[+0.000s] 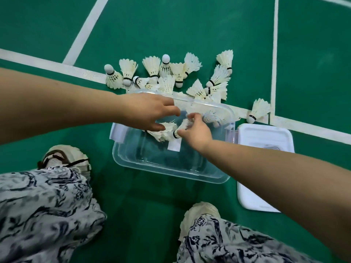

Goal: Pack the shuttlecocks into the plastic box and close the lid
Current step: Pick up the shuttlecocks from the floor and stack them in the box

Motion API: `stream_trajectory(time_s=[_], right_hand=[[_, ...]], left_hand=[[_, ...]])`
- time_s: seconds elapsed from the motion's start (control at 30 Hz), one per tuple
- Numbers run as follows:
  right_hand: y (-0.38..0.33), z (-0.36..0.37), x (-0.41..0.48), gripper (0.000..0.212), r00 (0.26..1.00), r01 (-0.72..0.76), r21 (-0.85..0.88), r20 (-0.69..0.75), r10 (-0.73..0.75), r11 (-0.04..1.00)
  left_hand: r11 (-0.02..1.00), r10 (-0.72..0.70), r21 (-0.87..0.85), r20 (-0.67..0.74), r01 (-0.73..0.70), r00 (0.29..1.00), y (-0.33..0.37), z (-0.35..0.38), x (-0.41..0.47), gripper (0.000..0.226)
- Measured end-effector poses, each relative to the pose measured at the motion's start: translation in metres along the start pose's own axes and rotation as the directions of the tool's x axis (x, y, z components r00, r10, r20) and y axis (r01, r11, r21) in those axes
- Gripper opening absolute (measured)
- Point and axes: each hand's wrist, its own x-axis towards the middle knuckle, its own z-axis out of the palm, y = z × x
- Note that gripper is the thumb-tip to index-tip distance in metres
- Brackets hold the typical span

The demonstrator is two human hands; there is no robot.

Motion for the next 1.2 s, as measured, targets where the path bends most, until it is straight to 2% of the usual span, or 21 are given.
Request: stream_trajectory(time_s=[0.07, 0.17, 0.3, 0.43, 0.6, 0.7, 0.77, 0.87, 0.97, 1.07, 1.13, 1.2], right_hand=[[0.003, 0.01, 0.002, 0.059, 0.997, -0.074, 0.153, -0.01, 0.077, 0.985], [0.003, 0.023, 0.005, 0.067, 0.985, -0.163, 0.366, 0.013, 0.17, 0.916], [0.002, 0.031, 0.011, 0.069, 0.975, -0.213, 0.428, 0.033, 0.22, 0.878], [0.001, 0.037, 0.018, 0.071, 0.958, -0.278, 0.454, 0.061, 0.281, 0.846], [-0.007, 0.031, 0.025, 0.073, 0.955, -0.296, 0.289, 0.076, 0.287, 0.91], [-0.015, 0.024, 0.026, 0.068, 0.96, -0.281, 0.145, 0.045, 0.277, 0.949], [-0.021, 0.014, 0.021, 0.059, 0.964, -0.265, 0.073, 0.036, 0.263, 0.962], [-0.034, -0.009, 0.005, 0.034, 0.99, -0.132, -0.021, 0.056, 0.133, 0.991], [-0.052, -0.034, -0.008, 0.015, 0.993, 0.106, -0.143, 0.063, -0.097, 0.984], [-0.069, -0.059, -0.005, 0.013, 0.951, 0.301, -0.194, -0.007, -0.308, 0.934], [-0.073, -0.074, 0.009, 0.017, 0.933, 0.334, -0.259, -0.049, -0.358, 0.906], [-0.067, -0.085, 0.03, 0.022, 0.95, 0.274, -0.319, -0.059, -0.307, 0.907]], left_hand=[[0.999, -0.015, 0.043, 0.019, 0.015, 1.0, -0.001, 0.007, 0.006, 0.053], [0.997, -0.066, -0.044, 0.023, 0.067, 0.998, -0.001, 0.022, 0.011, 0.051], [0.975, -0.178, -0.131, 0.023, 0.18, 0.984, 0.0, 0.046, 0.012, 0.056], [0.958, -0.237, -0.137, 0.104, 0.25, 0.966, 0.002, 0.061, 0.015, 0.055], [0.956, -0.235, -0.147, 0.123, 0.252, 0.964, 0.007, 0.058, 0.023, 0.051], [0.951, -0.262, -0.154, 0.057, 0.268, 0.963, 0.002, 0.042, 0.023, 0.046], [0.946, -0.273, -0.191, -0.035, 0.262, 0.961, -0.002, 0.028, 0.02, 0.04], [0.928, -0.286, -0.294, -0.167, 0.229, 0.944, -0.006, 0.01, 0.016, 0.033], [0.912, -0.315, -0.346, -0.241, 0.222, 0.918, -0.006, 0.003, 0.018, 0.029], [0.901, -0.329, -0.373, -0.256, 0.221, 0.909, -0.002, 0.009, 0.022, 0.028], [0.887, -0.345, -0.408, -0.271, 0.218, 0.899, 0.001, 0.013, 0.024, 0.026], [0.857, -0.398, -0.47, -0.344, 0.211, 0.851, 0.003, 0.011, 0.026, 0.024]])
